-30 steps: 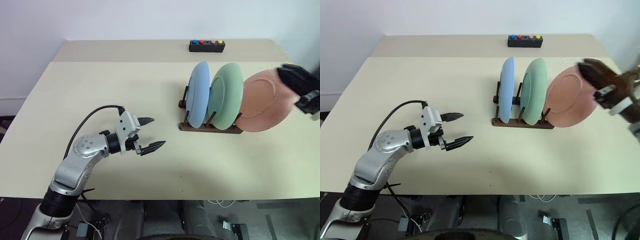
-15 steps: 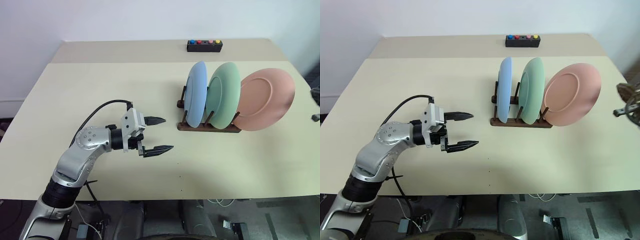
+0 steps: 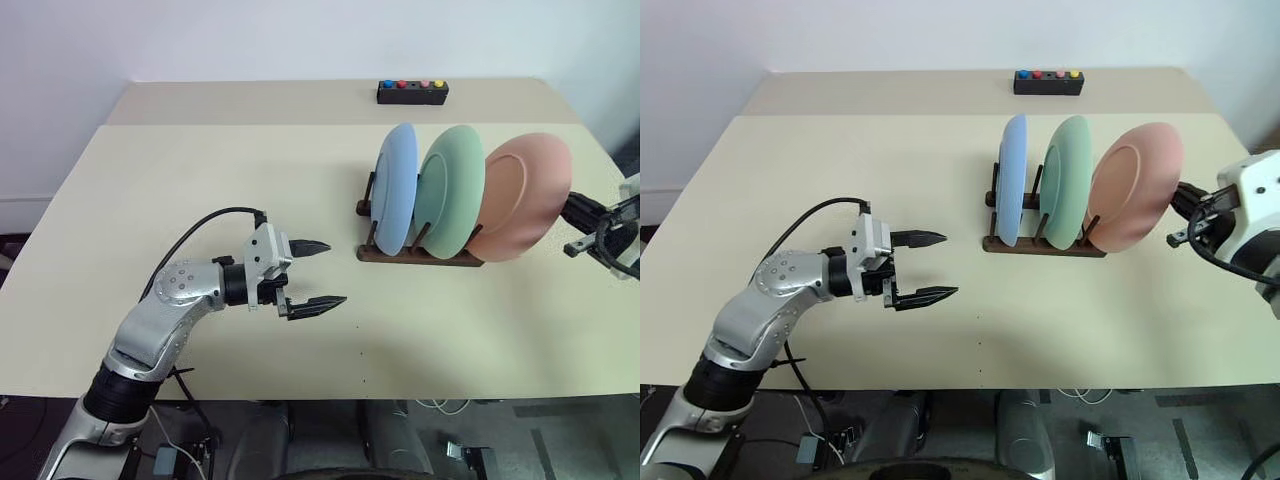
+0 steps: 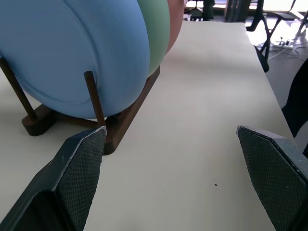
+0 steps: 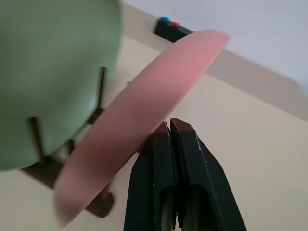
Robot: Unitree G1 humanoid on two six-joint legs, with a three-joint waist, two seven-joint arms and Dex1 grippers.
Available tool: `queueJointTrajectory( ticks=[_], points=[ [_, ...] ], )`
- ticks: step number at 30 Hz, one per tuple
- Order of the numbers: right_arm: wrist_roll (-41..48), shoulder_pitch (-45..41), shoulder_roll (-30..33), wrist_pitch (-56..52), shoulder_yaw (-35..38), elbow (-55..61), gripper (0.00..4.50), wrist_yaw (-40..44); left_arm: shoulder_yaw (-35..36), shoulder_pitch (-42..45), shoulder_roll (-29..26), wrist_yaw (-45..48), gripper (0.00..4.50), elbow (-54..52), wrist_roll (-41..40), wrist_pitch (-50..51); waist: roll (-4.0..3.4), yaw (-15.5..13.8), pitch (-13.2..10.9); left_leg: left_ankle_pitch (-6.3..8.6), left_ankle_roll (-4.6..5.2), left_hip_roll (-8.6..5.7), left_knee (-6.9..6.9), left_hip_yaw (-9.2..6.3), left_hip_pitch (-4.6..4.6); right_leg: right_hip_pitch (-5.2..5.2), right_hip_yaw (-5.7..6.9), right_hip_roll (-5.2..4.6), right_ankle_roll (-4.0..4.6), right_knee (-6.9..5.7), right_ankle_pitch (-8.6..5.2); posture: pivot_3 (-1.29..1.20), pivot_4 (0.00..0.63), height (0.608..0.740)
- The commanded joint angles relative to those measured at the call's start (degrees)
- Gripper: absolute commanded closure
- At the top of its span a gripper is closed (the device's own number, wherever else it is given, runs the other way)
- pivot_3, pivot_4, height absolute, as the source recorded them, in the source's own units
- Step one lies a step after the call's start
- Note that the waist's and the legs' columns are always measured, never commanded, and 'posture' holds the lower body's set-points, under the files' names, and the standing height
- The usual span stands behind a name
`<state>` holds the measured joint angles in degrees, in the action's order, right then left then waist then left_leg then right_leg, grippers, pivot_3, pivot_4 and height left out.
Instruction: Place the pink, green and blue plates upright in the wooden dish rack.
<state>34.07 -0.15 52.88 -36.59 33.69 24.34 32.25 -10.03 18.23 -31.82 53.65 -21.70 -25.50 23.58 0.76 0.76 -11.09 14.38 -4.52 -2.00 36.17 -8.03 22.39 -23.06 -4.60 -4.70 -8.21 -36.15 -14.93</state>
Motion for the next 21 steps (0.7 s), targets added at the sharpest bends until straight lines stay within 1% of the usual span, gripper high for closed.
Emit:
queueJointTrajectory(
  ticks=[1, 7, 14, 17, 21],
  points=[
    [1.6, 0.0, -0.3, -0.4, 2.0, 3.9, 4.47, 1.2, 0.6, -0.2, -0.4, -0.3, 0.00, -2.4, -0.2, 0.0, 0.00, 0.0, 0.0, 0.00, 0.00, 0.00, 0.00, 0.00, 0.00, 0.00, 0.00, 0.00, 0.00, 0.00, 0.00, 0.00, 0.150, 0.740],
    [1.0, 0.5, -0.3, -0.5, 2.5, 3.8, 4.47, 1.8, 0.4, -0.1, -0.4, -0.5, 0.00, -2.2, 0.1, -0.2, 0.00, 0.0, 0.0, 0.00, 0.00, 0.00, 0.00, 0.01, 0.00, 0.00, 0.00, 0.00, 0.00, 0.00, 0.00, 0.00, 0.150, 0.740],
    [-3.9, 4.2, -0.3, 1.6, 5.5, -1.7, 4.47, 2.5, 1.8, -0.7, -0.5, -2.5, 0.00, -1.5, 1.4, -1.0, 0.00, -0.1, 0.0, 0.00, 0.00, 0.00, 0.02, 0.01, 0.00, 0.02, 0.00, 0.00, 0.00, 0.00, 0.00, 0.00, 0.150, 0.740],
    [-5.9, 8.2, -1.8, 4.5, 7.6, -4.9, 4.47, 4.3, 4.5, -0.8, -1.2, -4.8, 0.00, 2.8, 3.9, -3.2, 0.01, -0.1, 0.0, 0.00, 0.00, 0.00, 0.01, 0.00, -0.01, 0.02, 0.00, 0.00, 0.00, 0.00, 0.00, 0.00, 0.150, 0.740],
    [-5.3, 11.4, -5.6, 10.0, 8.8, -7.4, 4.47, 7.8, 7.0, -1.3, -1.7, -7.5, 0.00, 9.7, 7.4, -6.7, 0.00, 0.1, 0.0, 0.00, 0.00, 0.00, -0.01, 0.01, -0.07, 0.07, 0.01, 0.01, 0.00, 0.01, 0.00, 0.00, 0.150, 0.740]
  ],
)
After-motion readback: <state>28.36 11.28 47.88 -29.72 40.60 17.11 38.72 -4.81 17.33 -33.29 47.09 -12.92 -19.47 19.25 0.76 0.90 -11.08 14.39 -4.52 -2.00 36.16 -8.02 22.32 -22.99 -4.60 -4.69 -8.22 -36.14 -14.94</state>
